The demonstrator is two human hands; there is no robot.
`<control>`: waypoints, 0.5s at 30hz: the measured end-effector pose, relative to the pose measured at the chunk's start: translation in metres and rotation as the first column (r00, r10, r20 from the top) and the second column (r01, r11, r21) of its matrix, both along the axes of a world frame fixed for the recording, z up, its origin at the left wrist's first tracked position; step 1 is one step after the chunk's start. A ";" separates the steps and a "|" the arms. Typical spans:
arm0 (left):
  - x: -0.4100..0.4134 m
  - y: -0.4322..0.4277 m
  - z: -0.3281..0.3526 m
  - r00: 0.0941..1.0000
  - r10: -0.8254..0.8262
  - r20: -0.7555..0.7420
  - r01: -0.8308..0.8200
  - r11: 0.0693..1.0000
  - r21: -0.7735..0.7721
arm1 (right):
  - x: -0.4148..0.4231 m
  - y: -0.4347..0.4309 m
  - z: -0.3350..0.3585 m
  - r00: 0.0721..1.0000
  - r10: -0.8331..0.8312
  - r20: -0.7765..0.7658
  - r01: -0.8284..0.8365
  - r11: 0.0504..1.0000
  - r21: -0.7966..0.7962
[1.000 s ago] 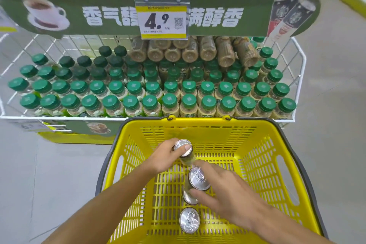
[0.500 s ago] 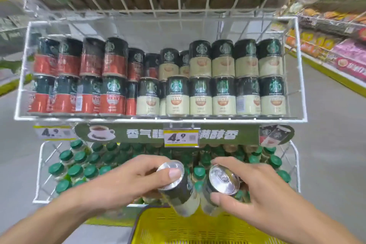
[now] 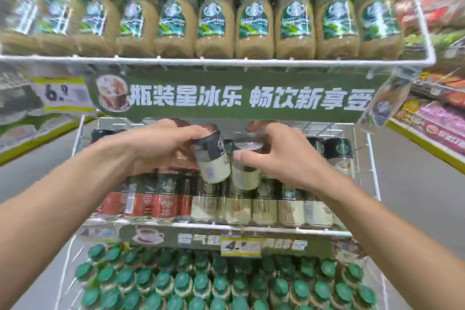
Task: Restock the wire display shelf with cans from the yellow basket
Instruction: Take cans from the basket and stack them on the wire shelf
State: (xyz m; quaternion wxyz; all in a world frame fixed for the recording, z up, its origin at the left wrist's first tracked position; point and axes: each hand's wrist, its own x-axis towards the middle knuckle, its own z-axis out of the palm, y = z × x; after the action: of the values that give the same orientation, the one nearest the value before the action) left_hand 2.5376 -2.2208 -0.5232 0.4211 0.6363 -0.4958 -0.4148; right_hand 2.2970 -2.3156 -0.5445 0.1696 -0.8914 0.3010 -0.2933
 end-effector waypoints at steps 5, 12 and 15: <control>0.011 -0.034 -0.003 0.989 0.150 0.003 -0.150 0.988 0.048 | 0.035 -0.031 -0.002 0.997 -0.013 -0.074 0.019 0.997 0.073; 0.012 -0.068 -0.015 0.980 0.159 0.123 -0.170 0.982 0.080 | 0.055 -0.051 -0.017 0.997 -0.058 -0.060 0.071 0.965 0.251; 0.009 -0.079 -0.027 0.954 0.240 0.181 -0.251 0.967 0.042 | 0.056 -0.052 -0.016 0.992 -0.104 -0.065 0.115 0.973 0.202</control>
State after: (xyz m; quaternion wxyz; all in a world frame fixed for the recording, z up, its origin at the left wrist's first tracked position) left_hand 2.5469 -2.2996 -0.5500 0.4034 0.7401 -0.4341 -0.3179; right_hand 2.3529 -2.3680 -0.5608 0.2360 -0.8588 0.3827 -0.2457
